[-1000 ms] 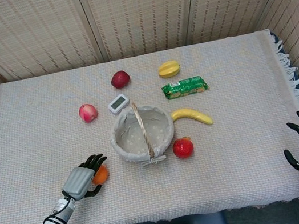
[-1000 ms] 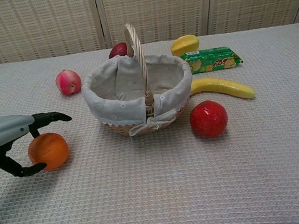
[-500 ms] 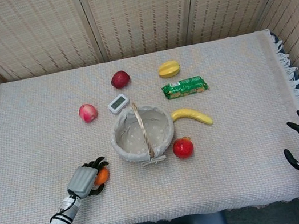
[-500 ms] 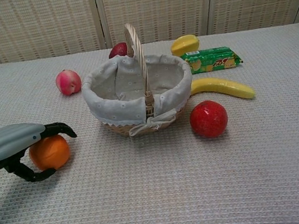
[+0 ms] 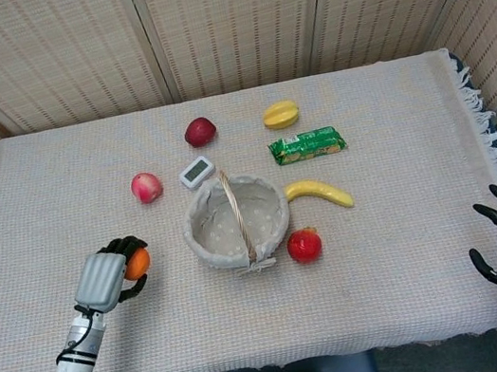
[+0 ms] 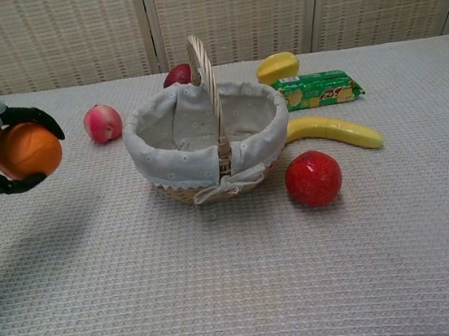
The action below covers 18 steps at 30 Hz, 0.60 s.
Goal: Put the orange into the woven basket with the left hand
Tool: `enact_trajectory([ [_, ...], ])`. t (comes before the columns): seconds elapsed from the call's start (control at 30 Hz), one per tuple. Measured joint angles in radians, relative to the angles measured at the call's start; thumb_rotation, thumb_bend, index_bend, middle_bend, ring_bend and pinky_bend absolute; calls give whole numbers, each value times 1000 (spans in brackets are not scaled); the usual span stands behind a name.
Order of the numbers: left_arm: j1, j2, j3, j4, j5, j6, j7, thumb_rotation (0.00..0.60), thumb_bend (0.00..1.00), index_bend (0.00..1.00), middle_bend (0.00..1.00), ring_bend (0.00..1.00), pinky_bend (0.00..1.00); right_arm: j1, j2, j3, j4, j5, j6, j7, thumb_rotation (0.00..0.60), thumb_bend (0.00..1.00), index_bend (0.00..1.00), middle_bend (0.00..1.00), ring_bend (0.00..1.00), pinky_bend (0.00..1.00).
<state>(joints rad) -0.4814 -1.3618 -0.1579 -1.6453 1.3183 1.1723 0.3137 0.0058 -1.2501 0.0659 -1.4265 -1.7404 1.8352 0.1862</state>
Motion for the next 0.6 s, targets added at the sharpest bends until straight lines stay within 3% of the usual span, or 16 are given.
enact_trajectory([
  [0.3,-61,24,-68,-68,16,8,7,600,476,502,389,570,600,2,-2,1,-2,4,-6,-5,600,261,180,34,0,154],
  [0.6,-139,-87,-97,-52,7,-20,10,600,475,503,391,570,601,1,2,2,-4,6,-2,1,600,261,180,34,0,154],
])
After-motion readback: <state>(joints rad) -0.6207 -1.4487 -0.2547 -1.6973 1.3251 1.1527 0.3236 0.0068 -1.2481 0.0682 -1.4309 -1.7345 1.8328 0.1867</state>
